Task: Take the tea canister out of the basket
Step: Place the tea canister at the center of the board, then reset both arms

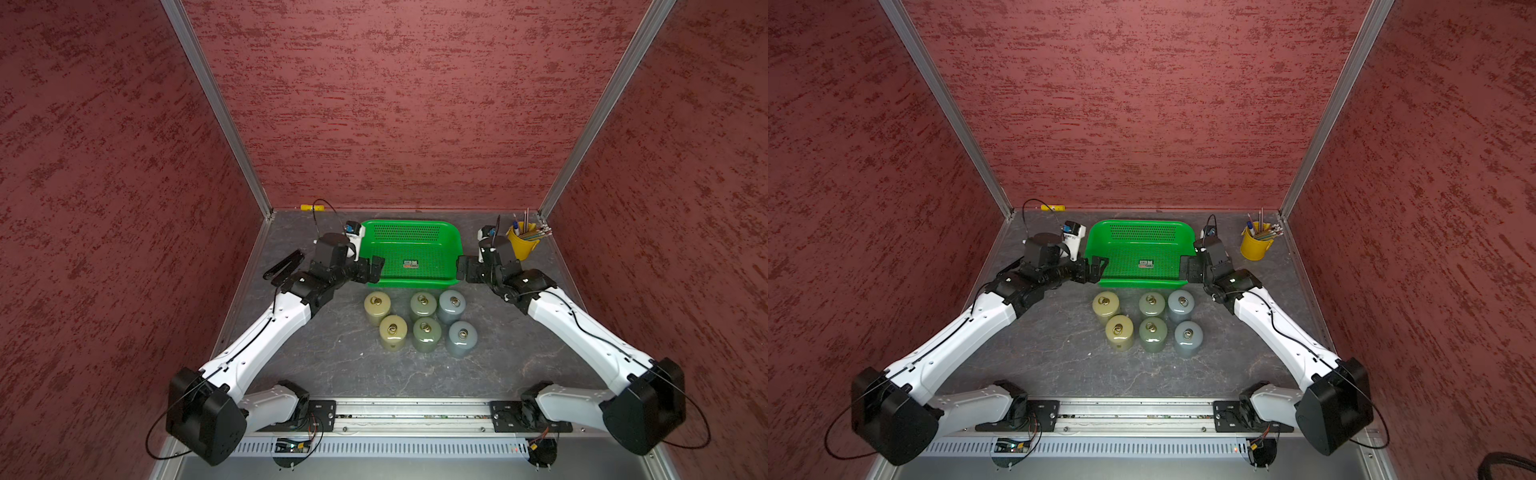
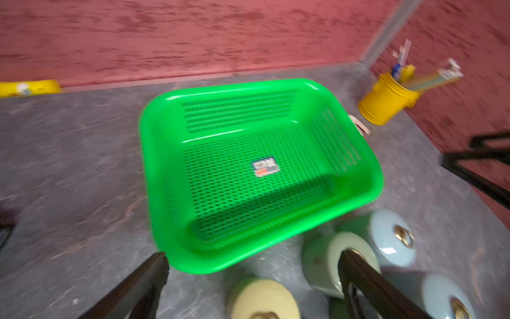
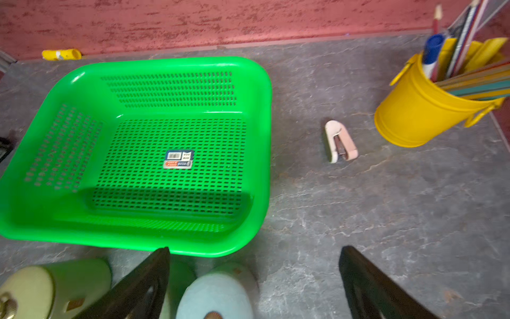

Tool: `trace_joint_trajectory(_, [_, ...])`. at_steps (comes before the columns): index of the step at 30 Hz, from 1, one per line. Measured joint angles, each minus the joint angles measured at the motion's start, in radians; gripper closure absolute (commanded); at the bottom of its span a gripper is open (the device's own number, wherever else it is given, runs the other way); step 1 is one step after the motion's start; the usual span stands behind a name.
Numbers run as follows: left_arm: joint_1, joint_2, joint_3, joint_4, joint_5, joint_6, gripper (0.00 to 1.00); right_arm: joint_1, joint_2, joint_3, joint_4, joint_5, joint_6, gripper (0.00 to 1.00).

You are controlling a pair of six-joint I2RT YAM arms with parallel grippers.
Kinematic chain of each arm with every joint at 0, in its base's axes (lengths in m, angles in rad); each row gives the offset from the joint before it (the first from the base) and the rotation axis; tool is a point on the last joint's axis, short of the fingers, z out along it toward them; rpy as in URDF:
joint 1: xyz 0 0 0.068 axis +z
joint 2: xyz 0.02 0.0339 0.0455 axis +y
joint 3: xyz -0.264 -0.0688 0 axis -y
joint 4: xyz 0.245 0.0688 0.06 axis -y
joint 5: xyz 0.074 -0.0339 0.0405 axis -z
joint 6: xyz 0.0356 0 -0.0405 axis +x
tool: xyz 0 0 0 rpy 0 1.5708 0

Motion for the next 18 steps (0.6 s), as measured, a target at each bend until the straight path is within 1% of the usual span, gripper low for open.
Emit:
trace_joint_trajectory(3, [0.134, -0.002, -0.048, 0.077, 0.004, -0.031, 0.0, -0.046, -0.019, -0.022, 0.036, 0.022, -0.021, 0.01])
trace_joint_trajectory(6, [0.27, -0.003, -0.136, 0.182, 0.009, -0.068, 0.0, -0.085, -0.037, -0.048, 0.095, 0.055, -0.051, 0.01])
trace_joint_trajectory(10, [0.409, 0.008, -0.251, 0.301, 0.011, -0.101, 0.0, -0.158, -0.071, -0.133, 0.217, 0.077, -0.083, 0.01])
trace_joint_trajectory(13, [0.452, 0.026, -0.306, 0.377, 0.01, -0.103, 0.0, -0.235, -0.077, -0.209, 0.305, 0.091, -0.098, 0.01])
trace_joint_trajectory(18, [0.466, 0.034, -0.382, 0.503, 0.009, -0.085, 0.0, -0.328, -0.072, -0.334, 0.454, 0.12, -0.142, 0.01])
